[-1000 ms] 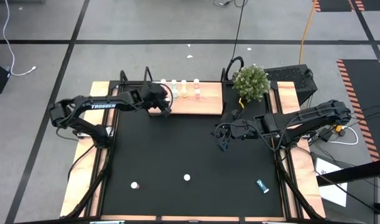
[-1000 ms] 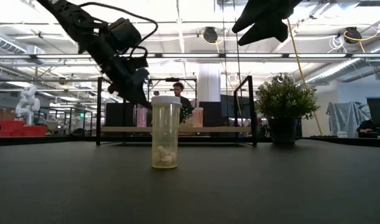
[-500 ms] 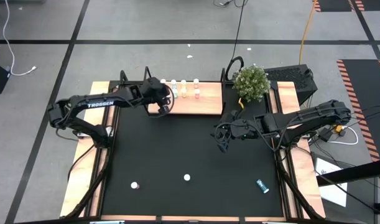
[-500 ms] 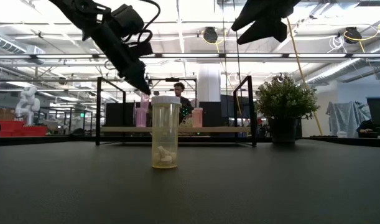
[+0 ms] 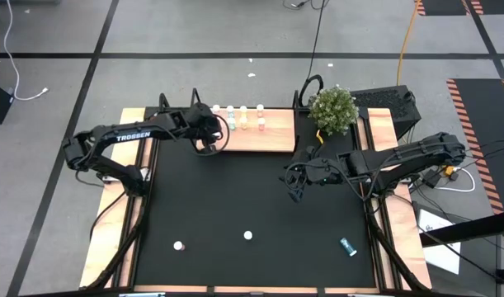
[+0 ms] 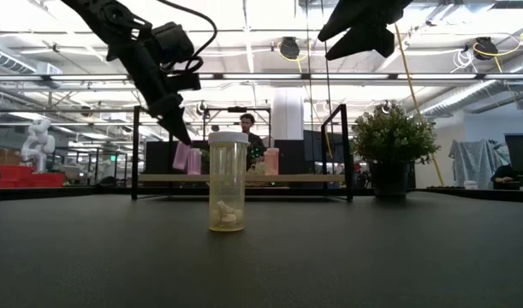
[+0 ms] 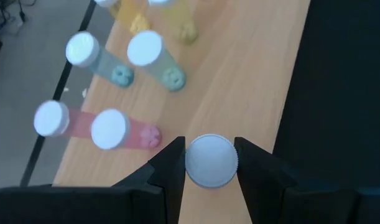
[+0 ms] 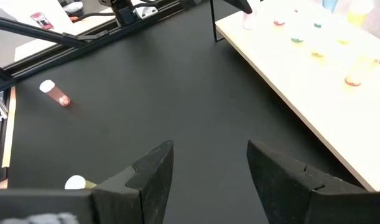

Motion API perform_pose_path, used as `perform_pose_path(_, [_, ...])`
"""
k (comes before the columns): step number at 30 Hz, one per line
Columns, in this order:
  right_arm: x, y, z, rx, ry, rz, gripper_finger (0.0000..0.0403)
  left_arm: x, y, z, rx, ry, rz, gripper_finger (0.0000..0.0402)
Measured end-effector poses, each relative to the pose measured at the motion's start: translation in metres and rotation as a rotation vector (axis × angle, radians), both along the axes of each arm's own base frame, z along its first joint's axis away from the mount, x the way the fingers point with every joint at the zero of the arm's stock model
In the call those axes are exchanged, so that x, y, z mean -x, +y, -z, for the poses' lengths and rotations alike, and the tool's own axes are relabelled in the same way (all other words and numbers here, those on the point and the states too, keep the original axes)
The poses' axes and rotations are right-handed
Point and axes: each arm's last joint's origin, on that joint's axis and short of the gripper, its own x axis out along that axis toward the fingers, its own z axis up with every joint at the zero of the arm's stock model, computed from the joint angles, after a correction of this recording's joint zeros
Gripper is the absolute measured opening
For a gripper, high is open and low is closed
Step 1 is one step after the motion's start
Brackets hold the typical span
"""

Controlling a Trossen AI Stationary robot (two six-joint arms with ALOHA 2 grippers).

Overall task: Pick and place medicine bottles onto shelf by color
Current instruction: Put the pink medicine bottle on the shelf aligned with the other pink medicine bottle

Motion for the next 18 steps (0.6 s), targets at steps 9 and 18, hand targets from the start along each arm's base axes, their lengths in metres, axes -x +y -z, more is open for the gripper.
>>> perform_pose_path(9, [0.0, 0.0, -0.0002, 0.01, 0.002, -0.008, 0.0199, 0.0013, 0.0008, 0.0099, 0.011, -0.046, -0.037, 0.0134])
perform_pose_path(18, [-0.0022, 0.0004, -0.003, 0.006, -0.035, -0.009, 0.0199, 0.0005, 0.0015, 0.009, 0.012, -0.065, -0.051, 0.0134])
